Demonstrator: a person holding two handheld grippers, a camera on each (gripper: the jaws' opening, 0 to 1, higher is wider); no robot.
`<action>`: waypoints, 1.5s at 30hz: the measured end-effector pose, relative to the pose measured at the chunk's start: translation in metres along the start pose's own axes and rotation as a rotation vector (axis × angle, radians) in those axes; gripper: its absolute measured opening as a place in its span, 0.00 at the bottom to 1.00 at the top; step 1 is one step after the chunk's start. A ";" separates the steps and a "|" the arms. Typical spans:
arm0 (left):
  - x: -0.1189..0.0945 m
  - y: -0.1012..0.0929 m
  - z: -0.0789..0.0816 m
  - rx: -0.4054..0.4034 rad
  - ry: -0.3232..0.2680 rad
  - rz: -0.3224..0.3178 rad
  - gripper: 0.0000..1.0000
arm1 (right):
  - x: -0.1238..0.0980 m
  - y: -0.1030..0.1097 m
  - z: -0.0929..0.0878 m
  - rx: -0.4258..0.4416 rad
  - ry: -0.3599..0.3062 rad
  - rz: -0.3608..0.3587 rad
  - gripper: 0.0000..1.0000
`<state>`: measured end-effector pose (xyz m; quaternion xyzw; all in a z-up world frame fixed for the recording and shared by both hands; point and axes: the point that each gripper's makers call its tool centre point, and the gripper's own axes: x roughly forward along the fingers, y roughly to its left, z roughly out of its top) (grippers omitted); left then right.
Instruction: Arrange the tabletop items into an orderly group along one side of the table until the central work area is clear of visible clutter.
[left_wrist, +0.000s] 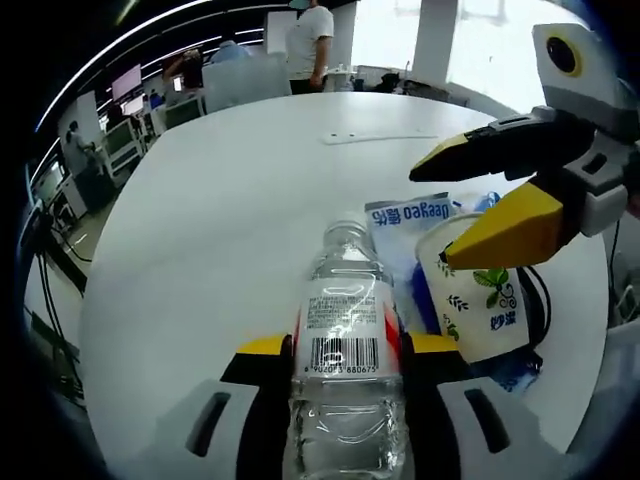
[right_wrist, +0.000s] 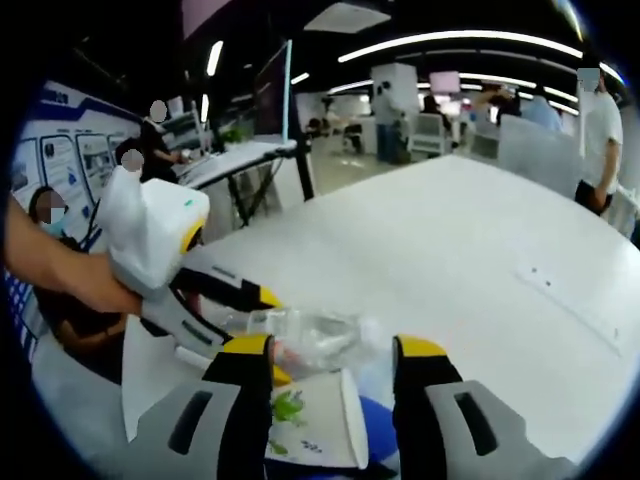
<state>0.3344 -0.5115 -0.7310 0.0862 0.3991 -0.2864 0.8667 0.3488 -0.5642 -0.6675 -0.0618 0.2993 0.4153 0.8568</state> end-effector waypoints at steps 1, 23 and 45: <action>0.000 0.000 0.000 0.000 0.002 0.001 0.43 | 0.001 -0.001 0.000 0.000 0.003 0.000 0.42; 0.009 0.004 -0.001 0.006 0.047 0.035 0.45 | 0.023 -0.020 0.010 0.068 0.040 -0.016 0.32; 0.008 0.005 0.002 0.034 -0.001 0.041 0.44 | 0.047 -0.036 -0.012 0.185 0.130 -0.012 0.18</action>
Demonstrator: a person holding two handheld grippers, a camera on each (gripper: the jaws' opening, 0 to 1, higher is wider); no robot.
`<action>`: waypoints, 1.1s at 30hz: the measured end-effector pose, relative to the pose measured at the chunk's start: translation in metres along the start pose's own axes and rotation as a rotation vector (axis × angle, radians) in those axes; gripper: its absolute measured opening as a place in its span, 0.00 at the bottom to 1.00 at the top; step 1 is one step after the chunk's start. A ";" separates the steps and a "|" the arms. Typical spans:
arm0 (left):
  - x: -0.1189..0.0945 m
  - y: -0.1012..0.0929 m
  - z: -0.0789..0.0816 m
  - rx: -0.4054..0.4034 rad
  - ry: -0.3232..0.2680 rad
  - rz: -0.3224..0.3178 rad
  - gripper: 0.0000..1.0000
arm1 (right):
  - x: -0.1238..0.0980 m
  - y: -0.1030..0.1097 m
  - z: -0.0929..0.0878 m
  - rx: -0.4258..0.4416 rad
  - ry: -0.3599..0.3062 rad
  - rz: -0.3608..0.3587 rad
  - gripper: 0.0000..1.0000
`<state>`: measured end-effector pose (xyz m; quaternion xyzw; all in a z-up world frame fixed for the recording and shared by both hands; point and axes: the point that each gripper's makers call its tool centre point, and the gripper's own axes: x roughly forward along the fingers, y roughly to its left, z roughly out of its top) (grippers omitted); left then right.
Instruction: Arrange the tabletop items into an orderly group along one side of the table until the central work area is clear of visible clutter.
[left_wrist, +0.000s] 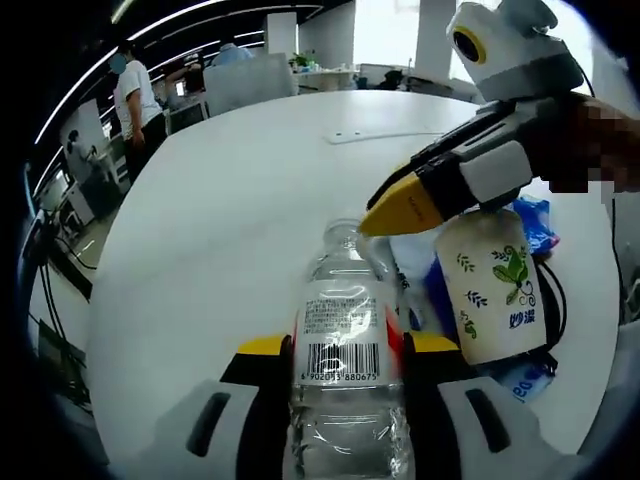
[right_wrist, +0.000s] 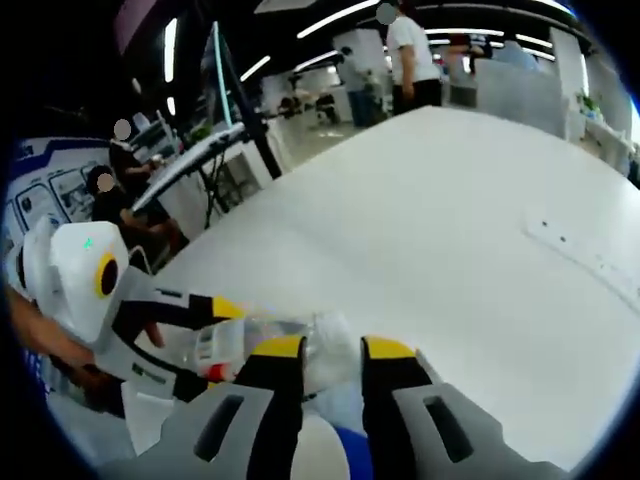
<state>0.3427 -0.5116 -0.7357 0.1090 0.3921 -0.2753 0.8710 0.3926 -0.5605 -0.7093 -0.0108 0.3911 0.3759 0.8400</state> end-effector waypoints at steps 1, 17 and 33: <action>0.000 0.000 0.000 0.000 0.000 0.000 0.44 | 0.000 0.000 0.000 0.000 0.001 0.000 0.18; 0.000 0.000 0.000 0.006 0.004 0.008 0.44 | 0.004 0.003 -0.001 0.315 0.032 -0.008 0.24; -0.004 -0.005 -0.002 0.049 -0.038 0.029 0.44 | 0.024 0.005 -0.005 0.534 0.056 -0.014 0.29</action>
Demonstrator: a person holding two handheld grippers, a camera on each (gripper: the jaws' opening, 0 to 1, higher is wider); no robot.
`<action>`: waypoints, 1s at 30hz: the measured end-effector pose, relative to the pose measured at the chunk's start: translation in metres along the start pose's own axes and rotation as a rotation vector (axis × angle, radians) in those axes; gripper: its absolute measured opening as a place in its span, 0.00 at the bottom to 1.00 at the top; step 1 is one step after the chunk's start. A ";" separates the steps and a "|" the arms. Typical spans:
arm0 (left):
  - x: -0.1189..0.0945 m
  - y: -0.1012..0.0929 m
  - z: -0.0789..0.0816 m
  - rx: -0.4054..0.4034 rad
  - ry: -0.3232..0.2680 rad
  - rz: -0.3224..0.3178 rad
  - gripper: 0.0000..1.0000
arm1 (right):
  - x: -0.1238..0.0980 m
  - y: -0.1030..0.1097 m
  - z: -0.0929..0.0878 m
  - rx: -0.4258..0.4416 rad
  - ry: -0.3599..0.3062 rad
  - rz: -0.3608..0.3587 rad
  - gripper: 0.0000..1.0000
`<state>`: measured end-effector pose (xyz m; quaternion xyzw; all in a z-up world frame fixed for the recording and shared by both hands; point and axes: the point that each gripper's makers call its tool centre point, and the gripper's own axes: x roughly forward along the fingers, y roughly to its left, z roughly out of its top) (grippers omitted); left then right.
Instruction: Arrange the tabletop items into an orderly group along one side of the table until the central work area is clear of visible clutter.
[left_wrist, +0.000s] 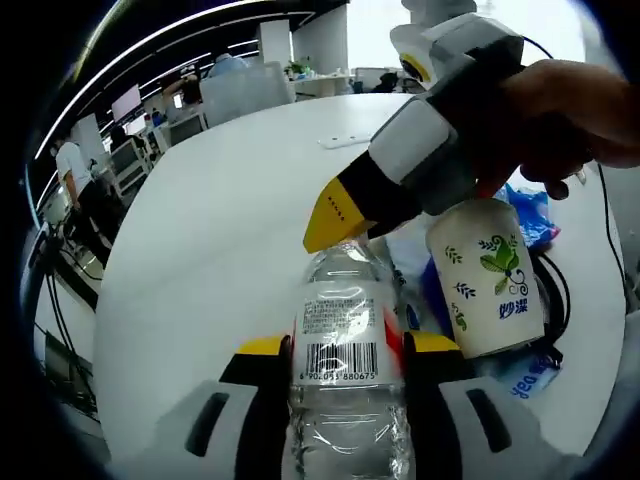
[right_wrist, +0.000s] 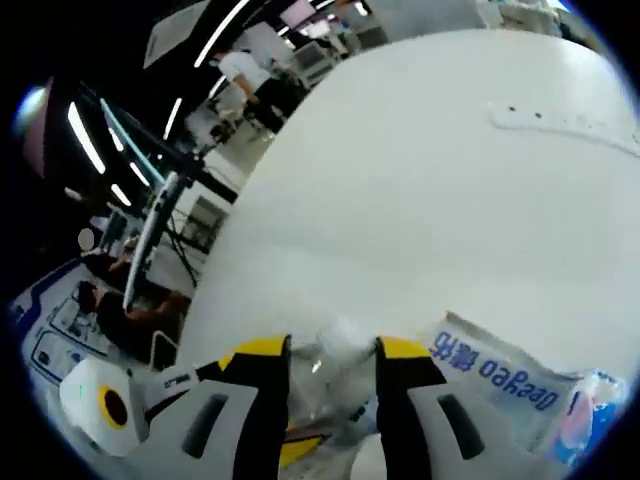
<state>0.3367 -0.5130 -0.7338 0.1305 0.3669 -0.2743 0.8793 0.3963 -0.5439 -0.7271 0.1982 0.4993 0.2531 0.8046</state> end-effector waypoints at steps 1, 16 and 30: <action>-0.001 0.000 -0.001 0.001 -0.002 0.002 0.44 | 0.000 0.000 0.000 0.000 0.000 -0.001 0.27; 0.000 -0.005 -0.016 -0.003 0.078 -0.017 0.50 | 0.000 0.008 -0.008 0.016 0.000 0.018 0.20; -0.004 -0.005 -0.013 -0.041 0.026 -0.027 0.46 | -0.005 0.013 -0.006 -0.095 -0.023 0.027 0.18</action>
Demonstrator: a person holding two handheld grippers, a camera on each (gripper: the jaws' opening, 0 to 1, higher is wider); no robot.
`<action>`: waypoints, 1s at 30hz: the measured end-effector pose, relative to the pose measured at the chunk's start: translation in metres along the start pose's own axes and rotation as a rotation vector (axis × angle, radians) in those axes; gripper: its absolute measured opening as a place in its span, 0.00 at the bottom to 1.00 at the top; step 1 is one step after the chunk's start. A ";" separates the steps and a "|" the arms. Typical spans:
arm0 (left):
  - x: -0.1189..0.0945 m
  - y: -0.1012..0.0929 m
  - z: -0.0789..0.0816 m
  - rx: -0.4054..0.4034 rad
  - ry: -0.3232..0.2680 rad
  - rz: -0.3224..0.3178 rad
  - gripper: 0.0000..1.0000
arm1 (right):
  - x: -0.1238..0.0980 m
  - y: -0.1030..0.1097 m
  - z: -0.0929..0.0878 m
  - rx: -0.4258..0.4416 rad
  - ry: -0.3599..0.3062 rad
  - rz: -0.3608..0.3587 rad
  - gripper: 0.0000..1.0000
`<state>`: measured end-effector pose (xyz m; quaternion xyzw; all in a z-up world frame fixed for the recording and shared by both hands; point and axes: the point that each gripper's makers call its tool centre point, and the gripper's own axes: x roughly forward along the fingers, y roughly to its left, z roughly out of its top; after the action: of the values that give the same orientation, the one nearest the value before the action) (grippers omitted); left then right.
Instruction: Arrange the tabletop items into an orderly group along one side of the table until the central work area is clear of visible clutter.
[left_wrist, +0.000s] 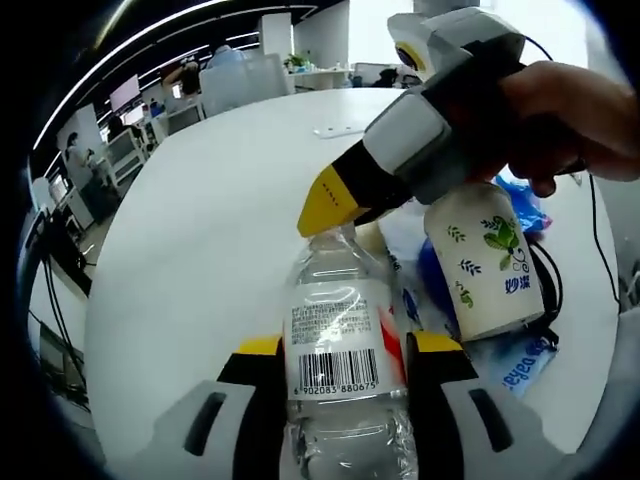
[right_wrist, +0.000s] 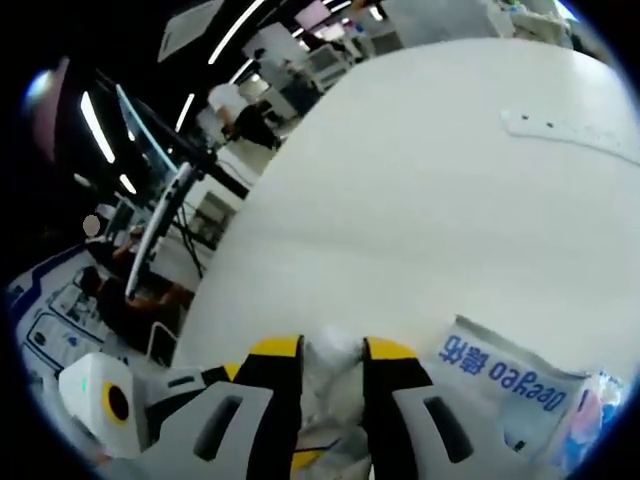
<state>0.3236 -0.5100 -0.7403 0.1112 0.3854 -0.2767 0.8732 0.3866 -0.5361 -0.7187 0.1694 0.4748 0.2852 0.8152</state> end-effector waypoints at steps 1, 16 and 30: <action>0.000 0.000 0.001 -0.006 -0.006 0.001 0.46 | 0.000 0.000 0.001 -0.005 -0.002 0.002 0.18; -0.007 -0.002 0.005 -0.003 -0.103 0.014 0.45 | -0.007 0.006 0.003 -0.035 -0.039 0.012 0.18; -0.014 0.004 0.015 -0.038 -0.172 0.031 0.40 | -0.010 0.009 0.009 -0.071 -0.064 0.002 0.18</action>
<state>0.3278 -0.5071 -0.7200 0.0764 0.3126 -0.2641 0.9092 0.3878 -0.5357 -0.7028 0.1501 0.4377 0.2970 0.8353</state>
